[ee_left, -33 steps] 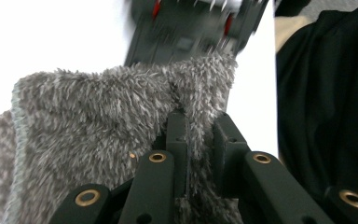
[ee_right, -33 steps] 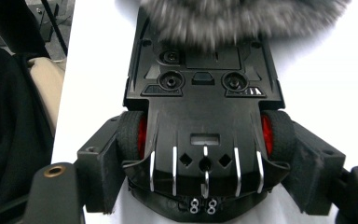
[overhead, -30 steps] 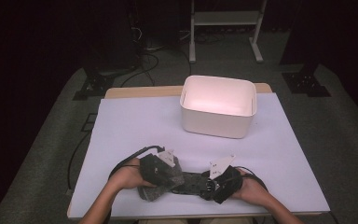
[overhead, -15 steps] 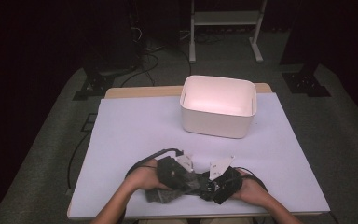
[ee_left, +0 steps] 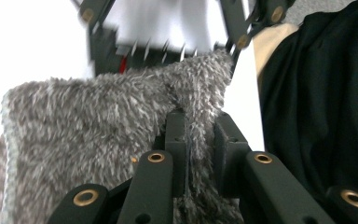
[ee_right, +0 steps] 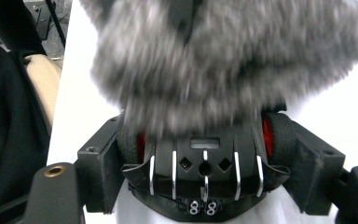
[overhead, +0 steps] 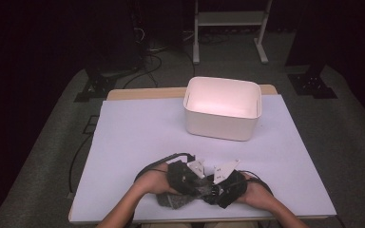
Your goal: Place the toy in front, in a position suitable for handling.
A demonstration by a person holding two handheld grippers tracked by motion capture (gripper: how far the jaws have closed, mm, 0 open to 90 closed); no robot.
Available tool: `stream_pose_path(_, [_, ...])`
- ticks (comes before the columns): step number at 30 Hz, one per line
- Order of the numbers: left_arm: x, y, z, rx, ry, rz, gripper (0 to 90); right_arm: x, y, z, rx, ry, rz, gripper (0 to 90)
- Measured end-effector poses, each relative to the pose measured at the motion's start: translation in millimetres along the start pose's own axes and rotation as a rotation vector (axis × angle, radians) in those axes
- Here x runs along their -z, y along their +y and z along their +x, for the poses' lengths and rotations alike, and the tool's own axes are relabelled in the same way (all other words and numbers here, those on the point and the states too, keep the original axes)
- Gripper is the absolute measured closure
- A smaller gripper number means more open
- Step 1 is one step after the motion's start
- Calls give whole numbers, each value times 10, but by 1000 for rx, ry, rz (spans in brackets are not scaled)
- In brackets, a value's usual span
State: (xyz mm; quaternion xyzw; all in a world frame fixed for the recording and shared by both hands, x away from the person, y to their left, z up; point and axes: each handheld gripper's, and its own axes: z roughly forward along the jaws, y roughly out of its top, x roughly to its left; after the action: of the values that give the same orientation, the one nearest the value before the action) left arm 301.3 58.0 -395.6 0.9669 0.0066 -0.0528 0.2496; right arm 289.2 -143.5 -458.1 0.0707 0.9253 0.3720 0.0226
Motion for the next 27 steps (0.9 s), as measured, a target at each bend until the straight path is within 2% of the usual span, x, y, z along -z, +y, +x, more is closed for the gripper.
stream_pose_path(1, [0, 0, 0, 0, 0, 0, 785, 0, 0, 2, -2, 0, -1, 239])
stream_pose_path(2, [81, -123, 25, 37, 21, 4, 785, 0, -1, 1, -5, 2, -2, 239])
stream_pose_path(3, [81, -123, 25, 37, 21, 4, 785, 1, -1, -5, -5, 4, -6, 239])
stream_pose_path(4, [165, -245, 62, 72, 46, 9, 784, 1, -2, -11, -6, 6, -6, 239])
stream_pose_path(7, [279, -396, 126, 115, 85, 24, 785, 1, -2, -22, -4, 12, -8, 239])
stream_pose_path(9, [336, -462, 163, 138, 104, 36, 784, -1, 0, -17, -6, 11, -7, 239])
stream_pose_path(11, [353, -475, 176, 142, 114, 40, 784, 0, 1, -11, -4, 6, -2, 239])
stream_pose_path(12, [396, -500, 210, 159, 126, 33, 784, -2, -1, -7, 0, 3, -2, 239])
stream_pose_path(14, [412, -501, 228, 165, 125, 23, 785, -1, 1, -6, 2, 3, 0, 239])
stream_pose_path(21, [318, -385, 271, 153, 107, 23, 784, -2, 3, -6, 2, 2, 1, 239])
stream_pose_path(24, [252, -193, 287, 111, 93, 14, 784, -3, 3, -2, -2, 3, 0, 239])
stream_pose_path(25, [252, -193, 287, 111, 93, 14, 784, -4, 3, -1, -1, 2, -1, 239])
stream_pose_path(27, [161, -28, 280, 76, 73, 11, 784, -5, 2, -3, 3, 0, -1, 239])
